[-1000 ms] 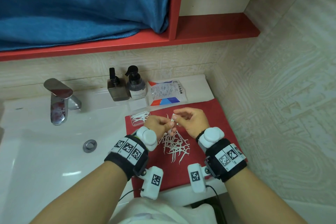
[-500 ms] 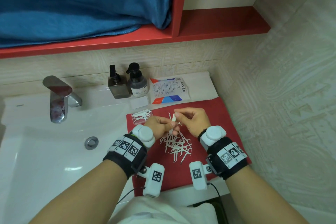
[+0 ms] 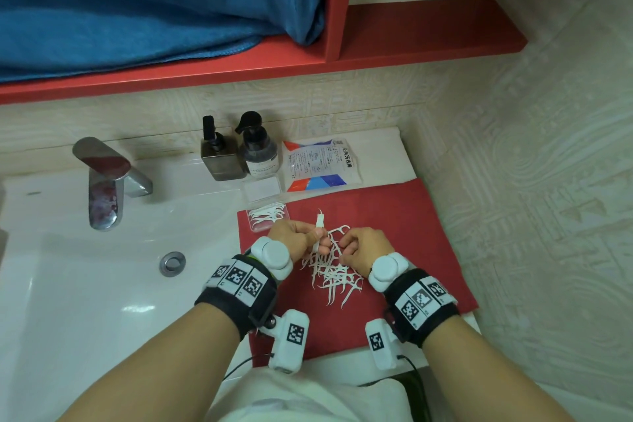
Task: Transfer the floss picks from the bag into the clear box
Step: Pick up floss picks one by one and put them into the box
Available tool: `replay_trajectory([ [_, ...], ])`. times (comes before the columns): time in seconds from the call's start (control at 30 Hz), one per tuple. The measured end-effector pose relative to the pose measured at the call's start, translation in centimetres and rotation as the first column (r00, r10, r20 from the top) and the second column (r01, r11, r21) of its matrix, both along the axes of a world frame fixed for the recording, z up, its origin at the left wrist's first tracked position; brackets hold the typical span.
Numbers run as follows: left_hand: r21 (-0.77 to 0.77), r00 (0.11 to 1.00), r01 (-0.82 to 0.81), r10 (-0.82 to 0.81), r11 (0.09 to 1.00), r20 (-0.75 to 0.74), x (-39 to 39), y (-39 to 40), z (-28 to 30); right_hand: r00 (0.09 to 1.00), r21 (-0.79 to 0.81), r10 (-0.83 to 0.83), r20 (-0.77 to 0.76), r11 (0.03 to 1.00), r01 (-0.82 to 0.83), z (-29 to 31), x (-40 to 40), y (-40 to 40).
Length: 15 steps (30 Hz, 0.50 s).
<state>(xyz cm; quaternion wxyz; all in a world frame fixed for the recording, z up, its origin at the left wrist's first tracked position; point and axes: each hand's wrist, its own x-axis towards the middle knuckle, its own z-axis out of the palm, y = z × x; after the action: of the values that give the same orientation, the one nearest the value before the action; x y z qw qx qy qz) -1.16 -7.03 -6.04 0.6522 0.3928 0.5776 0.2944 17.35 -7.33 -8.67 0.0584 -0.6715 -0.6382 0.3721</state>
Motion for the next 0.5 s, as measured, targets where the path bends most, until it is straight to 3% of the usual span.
replay_trajectory([
  [0.5,-0.052,0.999,-0.028,0.026,0.998,-0.028,-0.34,-0.04,-0.82,0.999,0.065,-0.040,-0.032,0.997,0.042,-0.02,-0.24,0.08],
])
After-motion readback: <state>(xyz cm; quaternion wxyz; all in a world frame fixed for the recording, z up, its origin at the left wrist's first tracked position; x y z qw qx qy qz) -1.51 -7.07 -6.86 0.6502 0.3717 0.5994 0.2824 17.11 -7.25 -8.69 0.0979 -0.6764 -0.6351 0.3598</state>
